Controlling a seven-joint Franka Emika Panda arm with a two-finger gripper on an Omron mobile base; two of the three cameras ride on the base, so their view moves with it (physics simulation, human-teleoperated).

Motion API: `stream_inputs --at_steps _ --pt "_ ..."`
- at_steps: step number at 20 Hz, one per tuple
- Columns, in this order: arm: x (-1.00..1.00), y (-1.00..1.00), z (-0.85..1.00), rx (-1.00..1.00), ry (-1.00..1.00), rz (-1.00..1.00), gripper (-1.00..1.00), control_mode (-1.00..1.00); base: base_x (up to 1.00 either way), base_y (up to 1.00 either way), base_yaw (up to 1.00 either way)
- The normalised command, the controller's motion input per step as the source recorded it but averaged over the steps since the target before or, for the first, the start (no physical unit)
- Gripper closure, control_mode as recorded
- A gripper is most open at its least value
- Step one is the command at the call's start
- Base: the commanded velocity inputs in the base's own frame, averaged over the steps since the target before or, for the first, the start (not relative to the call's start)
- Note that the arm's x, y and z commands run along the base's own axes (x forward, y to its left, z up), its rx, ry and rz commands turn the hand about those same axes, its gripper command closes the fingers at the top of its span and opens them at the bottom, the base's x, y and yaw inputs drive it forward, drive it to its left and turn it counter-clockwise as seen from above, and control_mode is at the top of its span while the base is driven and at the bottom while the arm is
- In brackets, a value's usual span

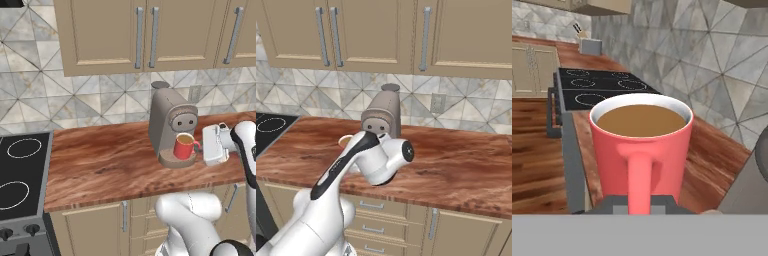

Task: Pick up the brewed coffee from the coffee machine and place it next to the breakfast plate on the dining counter.

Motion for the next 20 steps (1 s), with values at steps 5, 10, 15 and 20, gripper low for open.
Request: stream_inputs --at_steps 5,10,15,20 --pt "0.02 0.00 0.01 0.00 0.00 0.02 1.00 1.00 -0.19 0.03 0.08" --pt "0.00 0.00 0.00 0.00 0.00 0.00 1.00 1.00 -0.96 0.32 0.50" --pt "0.00 0.00 0.00 0.00 0.00 0.00 1.00 1.00 -0.71 0.50 0.72" --pt "0.00 0.00 0.00 0.00 0.00 0.00 1.00 1.00 -0.04 0.55 0.78"
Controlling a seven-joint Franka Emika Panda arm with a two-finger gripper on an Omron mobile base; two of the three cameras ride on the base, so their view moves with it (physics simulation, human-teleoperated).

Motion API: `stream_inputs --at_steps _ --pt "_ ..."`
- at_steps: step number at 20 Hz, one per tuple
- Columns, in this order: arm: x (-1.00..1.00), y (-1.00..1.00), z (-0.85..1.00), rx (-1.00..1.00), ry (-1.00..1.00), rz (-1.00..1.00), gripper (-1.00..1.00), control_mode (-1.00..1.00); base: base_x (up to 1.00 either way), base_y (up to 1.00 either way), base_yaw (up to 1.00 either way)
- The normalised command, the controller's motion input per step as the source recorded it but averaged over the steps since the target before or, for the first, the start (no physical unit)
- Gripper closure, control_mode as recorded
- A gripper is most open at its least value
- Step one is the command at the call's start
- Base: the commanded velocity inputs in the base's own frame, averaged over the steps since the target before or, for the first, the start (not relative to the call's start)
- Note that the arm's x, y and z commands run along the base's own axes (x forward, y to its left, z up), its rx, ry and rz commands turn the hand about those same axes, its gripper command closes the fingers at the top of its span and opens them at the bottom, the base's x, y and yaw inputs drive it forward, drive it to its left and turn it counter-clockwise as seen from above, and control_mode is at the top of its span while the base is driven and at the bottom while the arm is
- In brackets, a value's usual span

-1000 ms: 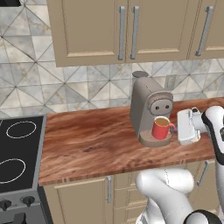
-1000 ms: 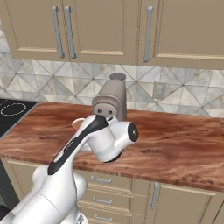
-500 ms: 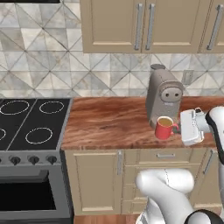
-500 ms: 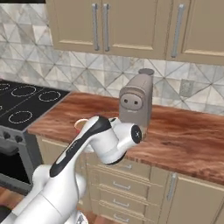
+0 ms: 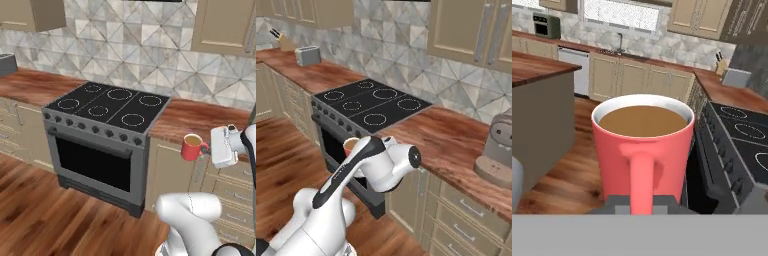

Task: Pick up the brewed coffee from the coffee machine and place it next to the breakfast plate on the dining counter.

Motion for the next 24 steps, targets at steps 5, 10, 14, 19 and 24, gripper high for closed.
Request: stream_inputs --at_steps 5,10,14,19,24 --pt "0.00 0.00 0.00 0.00 0.00 0.00 1.00 1.00 0.04 0.40 0.79" --pt "0.00 0.00 0.00 0.00 0.00 0.00 1.00 1.00 0.11 0.35 0.80" --pt "0.00 0.00 0.00 0.00 0.00 0.00 1.00 1.00 0.11 0.33 0.80" --pt "0.00 0.00 0.00 0.00 0.00 0.00 1.00 1.00 0.22 0.11 0.80" --pt "0.00 0.00 0.00 0.00 0.00 0.00 1.00 1.00 -0.01 0.30 0.87"
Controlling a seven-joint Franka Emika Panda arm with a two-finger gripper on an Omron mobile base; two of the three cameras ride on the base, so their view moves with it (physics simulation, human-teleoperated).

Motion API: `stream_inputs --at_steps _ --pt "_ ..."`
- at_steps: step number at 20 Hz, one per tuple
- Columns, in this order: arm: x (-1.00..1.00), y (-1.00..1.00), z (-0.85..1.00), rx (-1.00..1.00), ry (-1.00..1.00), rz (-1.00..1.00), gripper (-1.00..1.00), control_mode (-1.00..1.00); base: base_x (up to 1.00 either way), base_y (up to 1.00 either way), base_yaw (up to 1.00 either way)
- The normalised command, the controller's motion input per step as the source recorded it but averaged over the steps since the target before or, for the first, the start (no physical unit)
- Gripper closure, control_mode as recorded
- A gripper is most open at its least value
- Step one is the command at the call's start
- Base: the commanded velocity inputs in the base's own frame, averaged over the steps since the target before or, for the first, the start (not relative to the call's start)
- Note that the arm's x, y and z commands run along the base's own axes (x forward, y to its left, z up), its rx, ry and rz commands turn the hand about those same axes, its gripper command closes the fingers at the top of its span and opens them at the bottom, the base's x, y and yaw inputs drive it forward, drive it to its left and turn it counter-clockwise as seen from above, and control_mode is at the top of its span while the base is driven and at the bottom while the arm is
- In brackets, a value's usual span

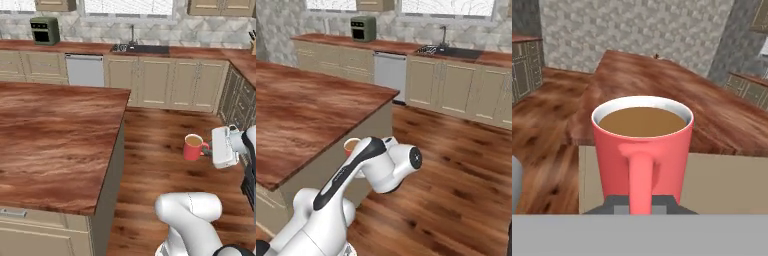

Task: Pick up the brewed coffee from the coffee machine and place it next to the breakfast plate on the dining counter.

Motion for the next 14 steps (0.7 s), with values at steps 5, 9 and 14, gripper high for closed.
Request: stream_inputs --at_steps 5,9,14 --pt "0.00 0.00 0.00 0.00 0.00 0.00 1.00 1.00 -0.06 0.64 0.86" --pt "0.00 0.00 0.00 0.00 0.00 0.00 1.00 1.00 -0.01 0.91 0.79" --pt "0.00 0.00 0.00 0.00 0.00 0.00 1.00 1.00 -0.10 1.00 0.73"
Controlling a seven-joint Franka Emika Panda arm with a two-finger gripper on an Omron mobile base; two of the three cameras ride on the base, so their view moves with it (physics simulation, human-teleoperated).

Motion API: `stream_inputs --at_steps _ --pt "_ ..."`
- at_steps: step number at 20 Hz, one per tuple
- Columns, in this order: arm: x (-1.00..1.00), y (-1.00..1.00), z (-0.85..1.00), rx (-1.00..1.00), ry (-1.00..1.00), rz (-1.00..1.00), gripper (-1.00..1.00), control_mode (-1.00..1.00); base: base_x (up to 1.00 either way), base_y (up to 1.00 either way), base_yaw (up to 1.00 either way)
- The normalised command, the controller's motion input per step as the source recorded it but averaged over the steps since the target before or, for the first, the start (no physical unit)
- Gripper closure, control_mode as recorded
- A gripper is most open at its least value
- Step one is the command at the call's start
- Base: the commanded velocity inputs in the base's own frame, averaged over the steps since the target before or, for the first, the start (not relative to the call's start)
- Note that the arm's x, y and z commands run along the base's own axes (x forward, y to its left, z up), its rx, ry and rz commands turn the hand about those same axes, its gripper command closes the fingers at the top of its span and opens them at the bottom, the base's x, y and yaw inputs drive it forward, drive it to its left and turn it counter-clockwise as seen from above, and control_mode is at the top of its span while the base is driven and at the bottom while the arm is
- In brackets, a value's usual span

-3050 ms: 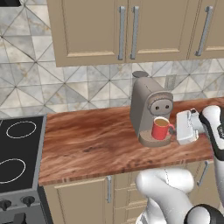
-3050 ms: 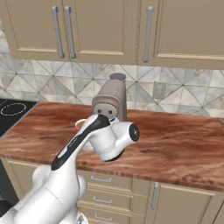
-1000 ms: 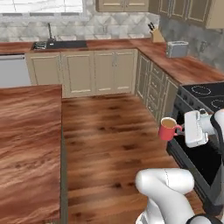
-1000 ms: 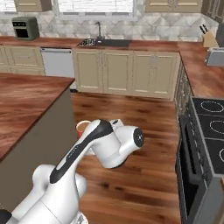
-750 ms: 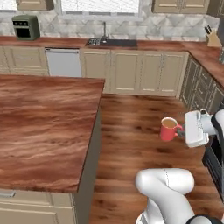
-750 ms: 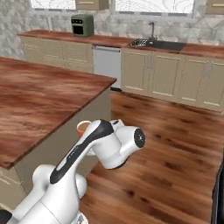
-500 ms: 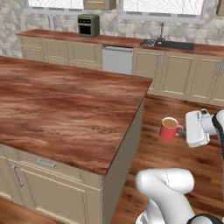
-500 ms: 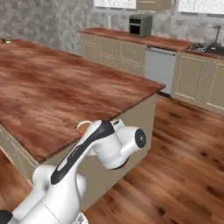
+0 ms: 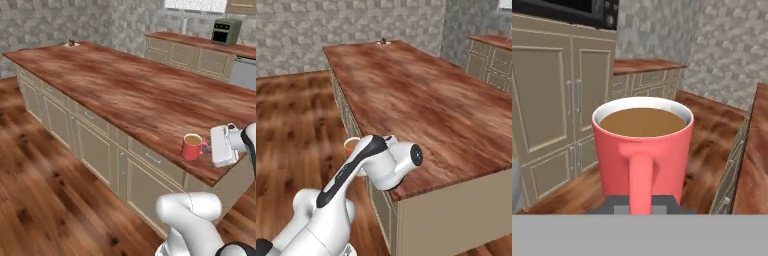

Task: Pick up the brewed coffee from the coffee machine and place it next to the breakfast plate on the dining counter.

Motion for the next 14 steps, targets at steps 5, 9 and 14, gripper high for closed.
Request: stream_inputs --at_steps 5,9,14 --pt "0.00 0.00 0.00 0.00 0.00 0.00 1.00 1.00 -0.02 1.00 0.60" --pt "0.00 0.00 0.00 0.00 0.00 0.00 1.00 1.00 0.95 0.74 0.30" --pt "0.00 0.00 0.00 0.00 0.00 0.00 1.00 1.00 1.00 0.38 0.07"
